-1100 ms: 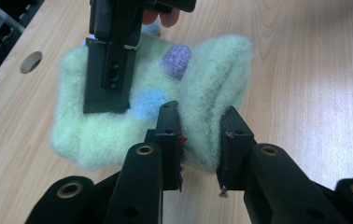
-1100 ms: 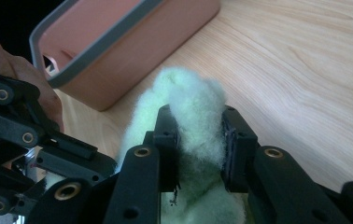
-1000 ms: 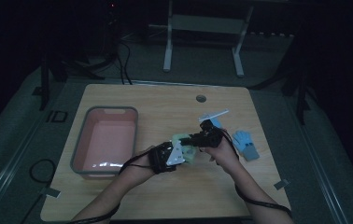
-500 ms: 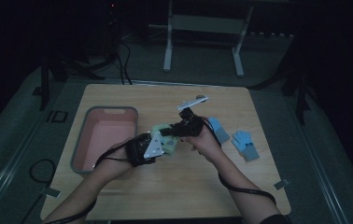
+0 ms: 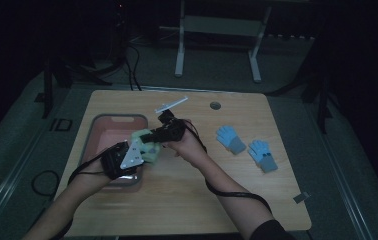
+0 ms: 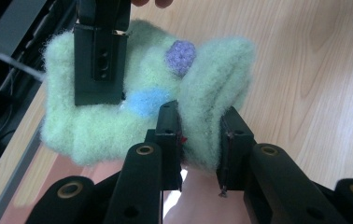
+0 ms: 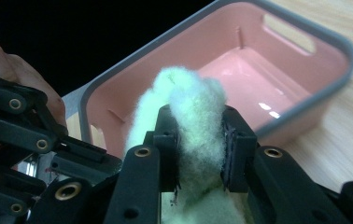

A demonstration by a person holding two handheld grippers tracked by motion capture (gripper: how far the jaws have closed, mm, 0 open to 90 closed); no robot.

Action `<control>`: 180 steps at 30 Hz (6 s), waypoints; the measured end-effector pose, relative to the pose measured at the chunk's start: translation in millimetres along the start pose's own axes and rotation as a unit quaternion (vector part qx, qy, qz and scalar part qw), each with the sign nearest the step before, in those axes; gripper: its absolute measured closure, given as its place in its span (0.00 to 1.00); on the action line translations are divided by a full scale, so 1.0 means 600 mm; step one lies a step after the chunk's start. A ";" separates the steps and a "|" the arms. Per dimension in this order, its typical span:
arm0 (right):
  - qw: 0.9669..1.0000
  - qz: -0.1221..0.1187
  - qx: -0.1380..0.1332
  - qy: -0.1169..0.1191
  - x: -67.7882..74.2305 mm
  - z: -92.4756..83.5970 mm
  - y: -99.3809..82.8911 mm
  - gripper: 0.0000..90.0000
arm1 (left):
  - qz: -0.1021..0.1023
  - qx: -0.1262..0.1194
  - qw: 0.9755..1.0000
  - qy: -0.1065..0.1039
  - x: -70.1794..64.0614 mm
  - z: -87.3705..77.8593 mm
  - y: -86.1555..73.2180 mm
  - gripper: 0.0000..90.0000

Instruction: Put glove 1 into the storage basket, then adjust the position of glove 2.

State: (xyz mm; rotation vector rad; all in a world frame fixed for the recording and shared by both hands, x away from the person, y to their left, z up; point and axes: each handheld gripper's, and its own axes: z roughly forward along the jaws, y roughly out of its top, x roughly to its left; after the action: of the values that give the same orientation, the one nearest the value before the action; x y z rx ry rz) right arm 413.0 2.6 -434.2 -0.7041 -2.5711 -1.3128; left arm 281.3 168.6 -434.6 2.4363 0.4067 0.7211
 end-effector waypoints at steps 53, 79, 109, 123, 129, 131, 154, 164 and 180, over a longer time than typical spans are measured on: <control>0.996 -0.002 0.060 -0.060 0.004 0.157 0.008 0.54 | -0.055 0.147 0.985 -0.069 0.043 0.067 -0.133 0.62; 0.999 -0.045 0.014 -0.002 0.029 0.024 -0.034 0.25 | -0.181 -0.007 0.981 -0.063 0.025 0.011 -0.060 0.14; 0.993 -0.038 -0.020 -0.107 -0.065 -0.184 -0.210 0.16 | -0.144 -0.075 0.979 -0.123 -0.082 0.085 0.086 0.02; 0.990 -0.021 -0.050 -0.129 -0.084 -0.232 -0.259 0.15 | -0.147 -0.103 0.979 -0.096 -0.137 0.148 0.078 0.02; 0.988 -0.021 -0.046 -0.148 -0.096 -0.243 -0.284 0.15 | -0.151 -0.104 0.979 -0.087 -0.159 0.174 0.058 0.02; 0.987 -0.012 -0.045 -0.152 -0.099 -0.247 -0.295 0.14 | -0.148 -0.102 0.980 -0.080 -0.166 0.179 0.050 0.02; 0.960 0.019 -0.051 -0.274 -0.177 -0.277 -0.334 0.45 | -0.200 -0.134 0.968 -0.065 -0.175 0.188 -0.010 0.02; 0.956 0.040 -0.030 -0.290 -0.228 -0.277 -0.321 0.58 | -0.203 -0.136 0.968 -0.055 -0.174 0.184 -0.013 0.02; 0.952 0.044 0.011 -0.302 -0.279 -0.245 -0.301 0.67 | -0.203 -0.173 0.962 -0.056 -0.174 0.174 -0.017 0.02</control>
State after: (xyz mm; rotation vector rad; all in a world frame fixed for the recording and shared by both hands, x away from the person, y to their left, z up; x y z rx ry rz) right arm 463.4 -261.0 -535.4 -1.3823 -2.9454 -1.1730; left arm 255.4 87.3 -555.5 1.9667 0.6521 0.4312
